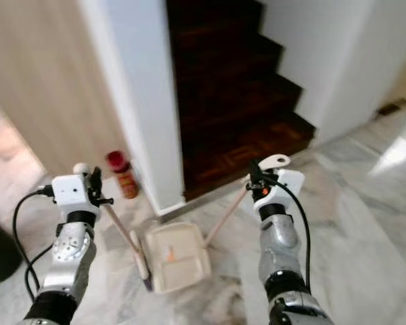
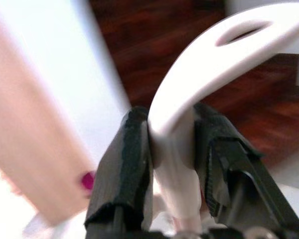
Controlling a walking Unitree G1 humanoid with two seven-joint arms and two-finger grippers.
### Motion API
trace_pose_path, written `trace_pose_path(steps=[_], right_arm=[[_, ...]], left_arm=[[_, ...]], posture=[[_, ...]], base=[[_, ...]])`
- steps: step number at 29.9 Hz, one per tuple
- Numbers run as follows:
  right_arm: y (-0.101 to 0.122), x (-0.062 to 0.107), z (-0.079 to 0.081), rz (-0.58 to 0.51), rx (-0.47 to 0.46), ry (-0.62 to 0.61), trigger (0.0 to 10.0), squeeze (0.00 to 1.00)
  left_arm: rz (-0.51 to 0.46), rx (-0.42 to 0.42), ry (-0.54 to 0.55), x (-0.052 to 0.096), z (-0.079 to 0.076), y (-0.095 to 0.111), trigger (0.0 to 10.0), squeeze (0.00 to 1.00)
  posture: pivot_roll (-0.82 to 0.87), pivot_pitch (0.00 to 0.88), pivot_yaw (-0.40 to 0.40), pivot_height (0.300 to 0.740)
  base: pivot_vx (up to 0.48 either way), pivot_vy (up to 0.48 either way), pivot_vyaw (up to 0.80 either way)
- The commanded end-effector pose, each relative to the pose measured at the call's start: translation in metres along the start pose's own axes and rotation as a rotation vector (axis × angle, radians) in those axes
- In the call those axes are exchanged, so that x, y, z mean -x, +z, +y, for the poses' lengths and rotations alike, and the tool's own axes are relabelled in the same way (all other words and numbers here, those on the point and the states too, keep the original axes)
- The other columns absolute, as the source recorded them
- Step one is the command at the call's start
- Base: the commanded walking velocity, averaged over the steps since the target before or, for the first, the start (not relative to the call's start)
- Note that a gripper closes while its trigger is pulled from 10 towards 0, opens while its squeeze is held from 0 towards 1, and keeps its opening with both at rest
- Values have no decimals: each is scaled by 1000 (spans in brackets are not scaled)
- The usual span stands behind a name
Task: Sweep floor
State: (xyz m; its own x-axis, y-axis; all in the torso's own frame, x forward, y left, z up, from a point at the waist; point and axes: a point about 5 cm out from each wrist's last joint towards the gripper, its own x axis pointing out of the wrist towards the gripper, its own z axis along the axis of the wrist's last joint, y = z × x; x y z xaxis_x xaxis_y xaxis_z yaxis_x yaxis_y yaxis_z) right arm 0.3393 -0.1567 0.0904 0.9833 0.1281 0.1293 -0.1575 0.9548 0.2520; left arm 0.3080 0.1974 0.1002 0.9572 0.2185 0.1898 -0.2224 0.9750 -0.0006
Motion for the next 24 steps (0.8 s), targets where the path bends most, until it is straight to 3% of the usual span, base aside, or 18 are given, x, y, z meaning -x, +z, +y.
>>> trace_pose_path(steps=[1,24], right_arm=[[11,-3,-9,-49,-12,-26,10000,0],[8,-2,-6,-35,-21,-12,10000,0]], left_arm=[[-63,2,-21,-7,-8,14,10000,0],[-55,1,-23,-4,-7,14,10000,0]], posture=[[14,0,25,740],[19,0,27,740]], base=[[0,368,0],[0,367,0]])
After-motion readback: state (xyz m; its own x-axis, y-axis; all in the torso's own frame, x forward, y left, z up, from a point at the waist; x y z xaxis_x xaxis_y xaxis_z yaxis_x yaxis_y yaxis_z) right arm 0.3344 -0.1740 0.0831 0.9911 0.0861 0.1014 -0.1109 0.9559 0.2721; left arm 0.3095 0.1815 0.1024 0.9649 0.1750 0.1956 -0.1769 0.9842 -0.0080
